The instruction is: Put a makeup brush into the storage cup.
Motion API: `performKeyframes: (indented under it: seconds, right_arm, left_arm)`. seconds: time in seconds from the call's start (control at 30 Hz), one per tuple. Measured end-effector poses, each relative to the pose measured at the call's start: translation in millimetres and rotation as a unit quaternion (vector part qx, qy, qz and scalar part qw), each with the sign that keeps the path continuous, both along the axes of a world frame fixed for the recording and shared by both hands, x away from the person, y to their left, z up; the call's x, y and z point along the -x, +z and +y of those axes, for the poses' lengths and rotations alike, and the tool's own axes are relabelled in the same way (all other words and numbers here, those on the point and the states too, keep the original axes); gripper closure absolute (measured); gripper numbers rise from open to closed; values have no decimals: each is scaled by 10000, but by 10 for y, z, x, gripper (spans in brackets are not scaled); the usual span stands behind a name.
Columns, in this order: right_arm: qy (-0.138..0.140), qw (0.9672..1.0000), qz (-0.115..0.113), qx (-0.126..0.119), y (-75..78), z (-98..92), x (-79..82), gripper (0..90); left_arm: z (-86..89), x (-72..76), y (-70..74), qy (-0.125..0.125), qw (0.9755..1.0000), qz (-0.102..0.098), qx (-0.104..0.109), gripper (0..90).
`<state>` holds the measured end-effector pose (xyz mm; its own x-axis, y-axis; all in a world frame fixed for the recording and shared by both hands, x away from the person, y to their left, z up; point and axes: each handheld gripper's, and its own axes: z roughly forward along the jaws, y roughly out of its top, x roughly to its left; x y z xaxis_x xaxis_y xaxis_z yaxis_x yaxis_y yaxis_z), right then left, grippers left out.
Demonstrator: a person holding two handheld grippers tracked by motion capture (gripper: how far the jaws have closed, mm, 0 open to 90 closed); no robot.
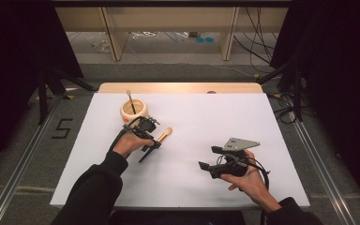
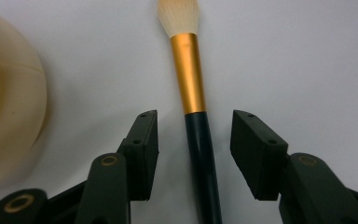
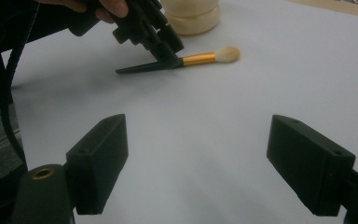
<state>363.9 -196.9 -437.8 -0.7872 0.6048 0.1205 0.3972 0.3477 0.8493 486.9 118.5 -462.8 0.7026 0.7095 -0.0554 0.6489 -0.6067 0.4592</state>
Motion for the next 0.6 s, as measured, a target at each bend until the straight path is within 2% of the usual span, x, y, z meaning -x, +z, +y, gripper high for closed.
performKeyframes:
  seconds: [0.17,0.27,0.33,0.4,0.47,0.5,0.53,0.6]
  right_arm:
    - [-9,10000,16,-12,3,3,1,212]
    - [-41,10000,46,-30,10,3,7,212]
    - [-26,10000,50,-18,8,4,8,212]
    - [-26,10000,49,-20,8,4,8,212]
    - [-13,10000,60,-31,9,5,5,212]
    - [0,10000,17,-4,2,2,0,212]
    - [17,10000,-12,-54,-8,7,-4,212]
    - [-16,10000,46,-29,7,0,5,212]
  left_arm:
    - [-17,-9,-14,-14,10000,80,16,555]
    - [-14,-38,-13,-66,9998,113,-157,559]
    - [-25,-60,1,2,9999,125,-69,571]
    - [-30,-85,31,-103,9997,129,-157,579]
    - [-49,-91,34,-73,9998,164,-101,585]
    - [-54,-93,34,-98,9997,200,-141,589]
    - [-47,-108,38,-244,9990,223,-295,592]
    - [-58,-115,28,-255,9988,260,-341,600]
